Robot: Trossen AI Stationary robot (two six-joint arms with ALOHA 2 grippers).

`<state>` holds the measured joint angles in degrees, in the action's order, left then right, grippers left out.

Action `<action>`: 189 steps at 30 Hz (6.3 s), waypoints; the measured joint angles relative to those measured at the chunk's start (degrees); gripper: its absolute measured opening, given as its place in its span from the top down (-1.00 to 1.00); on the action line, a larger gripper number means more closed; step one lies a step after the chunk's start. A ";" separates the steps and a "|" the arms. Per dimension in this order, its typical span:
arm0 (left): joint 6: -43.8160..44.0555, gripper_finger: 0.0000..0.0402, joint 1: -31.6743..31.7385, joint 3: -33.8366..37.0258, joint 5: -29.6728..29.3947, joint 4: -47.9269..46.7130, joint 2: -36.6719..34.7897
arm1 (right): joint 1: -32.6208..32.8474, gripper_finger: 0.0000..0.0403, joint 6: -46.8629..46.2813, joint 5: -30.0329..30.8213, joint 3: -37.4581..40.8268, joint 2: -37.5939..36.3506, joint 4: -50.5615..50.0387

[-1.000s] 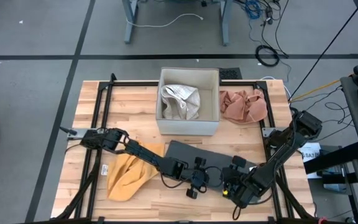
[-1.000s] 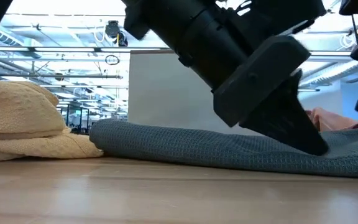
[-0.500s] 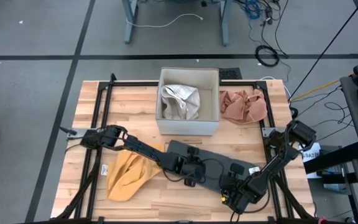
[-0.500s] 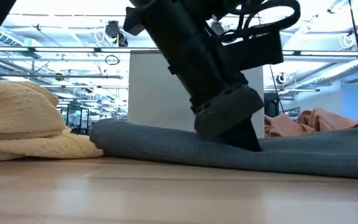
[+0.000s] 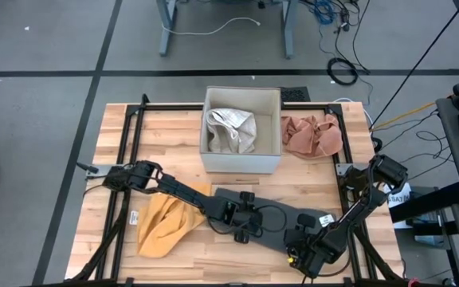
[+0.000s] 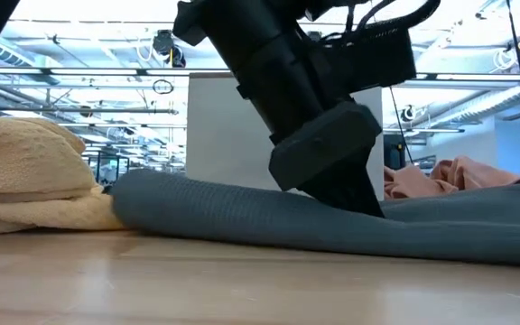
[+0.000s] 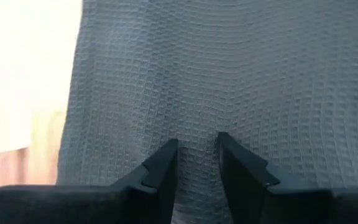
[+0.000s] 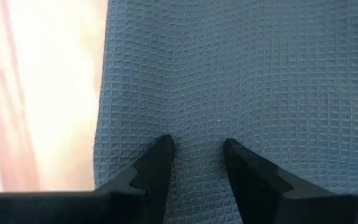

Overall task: Fold towel
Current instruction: Fold the gray towel

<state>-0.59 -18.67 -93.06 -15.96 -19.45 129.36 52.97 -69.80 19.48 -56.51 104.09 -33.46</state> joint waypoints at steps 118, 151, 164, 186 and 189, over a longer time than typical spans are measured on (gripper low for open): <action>-2.82 0.41 -1.07 0.11 -5.49 -0.15 -6.91 | -0.14 1.00 38.00 34.19 -22.28 1.16 -22.21; 9.54 0.41 -6.24 0.11 -11.96 -23.38 -14.03 | -10.54 0.48 69.53 11.60 -3.29 1.18 29.07; 9.58 0.41 -5.78 0.11 -11.94 -23.28 -14.03 | -9.29 -0.23 65.13 18.74 -5.11 1.18 27.01; 3.07 0.41 -7.25 0.15 5.24 -3.76 -7.39 | -9.79 0.16 39.78 16.19 -4.77 1.16 14.02; 3.06 0.41 -7.61 0.17 5.24 -3.09 -6.73 | -10.89 0.20 41.55 16.10 -2.83 1.18 18.08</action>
<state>2.47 -26.28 -92.89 -10.72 -22.54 122.63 42.08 -28.25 35.59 -59.35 105.27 -15.38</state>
